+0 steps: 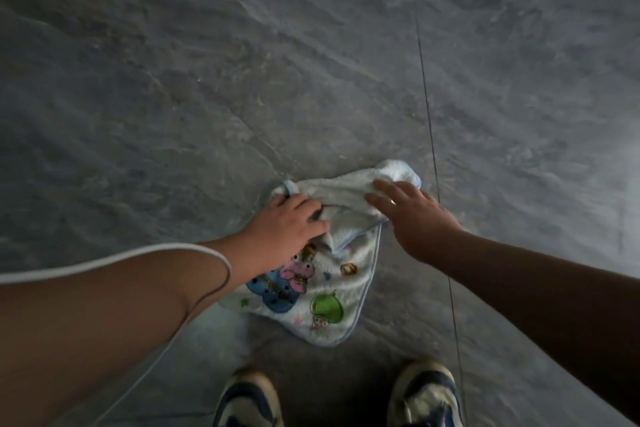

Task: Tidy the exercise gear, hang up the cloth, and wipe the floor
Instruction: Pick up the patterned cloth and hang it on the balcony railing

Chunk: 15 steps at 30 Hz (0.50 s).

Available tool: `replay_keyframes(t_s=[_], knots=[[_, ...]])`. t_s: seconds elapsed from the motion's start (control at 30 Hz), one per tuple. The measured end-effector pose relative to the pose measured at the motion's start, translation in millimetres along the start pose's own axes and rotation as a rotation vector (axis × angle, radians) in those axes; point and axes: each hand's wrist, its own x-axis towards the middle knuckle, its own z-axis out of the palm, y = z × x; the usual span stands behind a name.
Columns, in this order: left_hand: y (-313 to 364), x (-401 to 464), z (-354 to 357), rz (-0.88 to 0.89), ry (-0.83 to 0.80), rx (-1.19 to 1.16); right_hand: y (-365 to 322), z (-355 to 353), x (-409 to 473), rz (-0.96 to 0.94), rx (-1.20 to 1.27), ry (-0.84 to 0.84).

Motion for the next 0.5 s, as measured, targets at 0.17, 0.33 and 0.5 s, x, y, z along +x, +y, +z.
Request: replay_keyframes(t_s=[0.17,0.33,0.5], knots=[[4.6,1.1,0.0,-0.139,0.135,-0.345,1.0,0.8,7.3,0.058,-0.005,0.095],[-3.2,1.1,-20.8,-0.155,0.092,-0.679,6.5,-2.2,14.3,0.059,-0.118,0.125],[-3.7,-28.9,-84.1,-0.344,0.210,-0.941,-31.7,-65.2,-37.4,0.133,0.140,0.215]])
